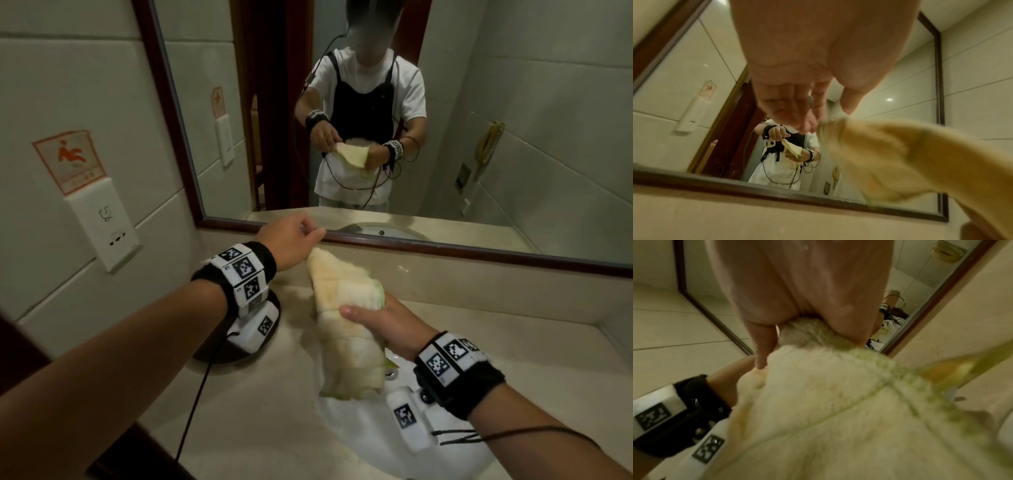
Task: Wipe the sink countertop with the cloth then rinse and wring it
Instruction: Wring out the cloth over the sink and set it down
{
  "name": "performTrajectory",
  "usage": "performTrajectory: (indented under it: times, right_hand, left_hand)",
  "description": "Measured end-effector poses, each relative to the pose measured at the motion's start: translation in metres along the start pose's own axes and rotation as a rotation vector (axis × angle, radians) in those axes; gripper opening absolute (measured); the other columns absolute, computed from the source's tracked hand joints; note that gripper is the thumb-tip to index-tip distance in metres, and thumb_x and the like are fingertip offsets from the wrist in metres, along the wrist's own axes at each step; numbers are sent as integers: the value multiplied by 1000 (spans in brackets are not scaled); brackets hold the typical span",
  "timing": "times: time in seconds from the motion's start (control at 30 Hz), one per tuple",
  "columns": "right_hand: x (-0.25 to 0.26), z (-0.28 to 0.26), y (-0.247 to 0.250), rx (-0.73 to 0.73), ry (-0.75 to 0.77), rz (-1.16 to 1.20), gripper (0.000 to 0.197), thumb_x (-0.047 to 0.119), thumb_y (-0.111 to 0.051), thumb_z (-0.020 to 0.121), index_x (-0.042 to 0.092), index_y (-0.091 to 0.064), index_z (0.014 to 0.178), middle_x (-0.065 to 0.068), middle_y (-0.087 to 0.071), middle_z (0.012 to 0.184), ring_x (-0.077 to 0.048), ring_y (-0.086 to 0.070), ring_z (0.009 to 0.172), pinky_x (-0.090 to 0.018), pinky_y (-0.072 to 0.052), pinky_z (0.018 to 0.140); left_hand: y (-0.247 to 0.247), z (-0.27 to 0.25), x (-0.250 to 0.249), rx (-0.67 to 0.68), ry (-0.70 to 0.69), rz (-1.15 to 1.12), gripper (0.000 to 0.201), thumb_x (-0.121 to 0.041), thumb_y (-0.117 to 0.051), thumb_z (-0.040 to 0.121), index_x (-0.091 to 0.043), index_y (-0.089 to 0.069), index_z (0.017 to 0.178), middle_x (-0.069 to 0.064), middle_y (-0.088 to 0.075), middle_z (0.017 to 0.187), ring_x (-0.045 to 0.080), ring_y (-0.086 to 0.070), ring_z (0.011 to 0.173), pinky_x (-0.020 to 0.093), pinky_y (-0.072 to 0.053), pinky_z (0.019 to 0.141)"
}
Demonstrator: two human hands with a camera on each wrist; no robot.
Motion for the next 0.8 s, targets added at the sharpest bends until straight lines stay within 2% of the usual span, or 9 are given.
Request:
performTrajectory:
  times: [0.07,0.13,0.23,0.33,0.43,0.53,0.67,0.73,0.8]
  right_hand:
    - [-7,1,6,-74,-14,57,42,22,-75,81,4,-65,117,-18,-71,110,-34,-69,102,-44,-54,88]
    - [-12,2,12,-121,-42,77,45,28,-73,80,3,-65,116,-17,-73,105,-32,-70,97,-41,-55,82]
    - [-16,0,14,-138,-55,136,27,18,-64,90,2,-67,110,-17,-73,102,-28,-72,92,-34,-57,73]
    - [-19,3,17,-163,-78,172,31,18,-61,92,0,-63,117,-18,-72,107,-29,-71,97,-34,-56,73]
    - [-21,4,21,-180,-126,199,48,23,-67,88,-3,-54,127,-20,-69,114,-34,-68,104,-38,-56,78]
    - [-17,2,20,-136,-158,193,32,20,-55,95,1,-63,119,-19,-70,113,-32,-68,103,-38,-55,83]
    - [-16,3,26,-195,-206,124,28,21,-58,95,3,-65,116,-17,-72,107,-30,-70,99,-41,-55,86]
    - [-18,5,29,-265,-220,75,29,22,-64,92,2,-67,113,-17,-73,104,-29,-70,95,-42,-55,86]
    - [-19,8,30,-317,-221,57,27,21,-66,90,1,-69,109,-17,-73,101,-27,-70,88,-38,-56,78]
  left_hand:
    - [-10,-8,13,31,129,62,37,-55,-41,96,-21,-55,99,-3,-61,92,22,-58,89,34,-45,80]
    - [-30,-18,18,162,219,-26,46,-58,-35,96,-17,-55,103,3,-65,94,24,-62,88,36,-49,85]
    - [-60,-42,10,379,349,-404,42,-58,-37,97,-19,-54,100,7,-63,82,20,-59,69,29,-48,65]
    - [-82,-52,5,435,376,-666,32,-51,-47,96,-21,-58,102,6,-57,84,16,-56,69,26,-48,61]
    - [-94,-52,10,381,334,-712,24,-34,-62,92,-20,-60,111,8,-63,93,16,-60,73,29,-54,67]
    - [-97,-53,16,302,308,-799,23,-22,-70,87,-20,-62,108,12,-69,102,23,-64,88,41,-54,80]
    - [-94,-55,14,164,190,-798,18,-11,-68,88,-11,-59,104,0,-63,76,20,-63,75,33,-50,64]
    - [-92,-55,16,85,154,-738,17,-10,-70,86,-11,-61,101,-1,-58,75,17,-61,72,25,-49,56]
    - [-91,-55,16,34,144,-712,17,-10,-71,84,-11,-63,99,-1,-59,78,15,-61,72,22,-48,58]
Point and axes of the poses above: each hand's wrist, its own z-axis towards the middle knuckle, its own y-axis out of the back of the hand, x = y × z, the point moved 3 cm from there along z, towards the middle knuckle
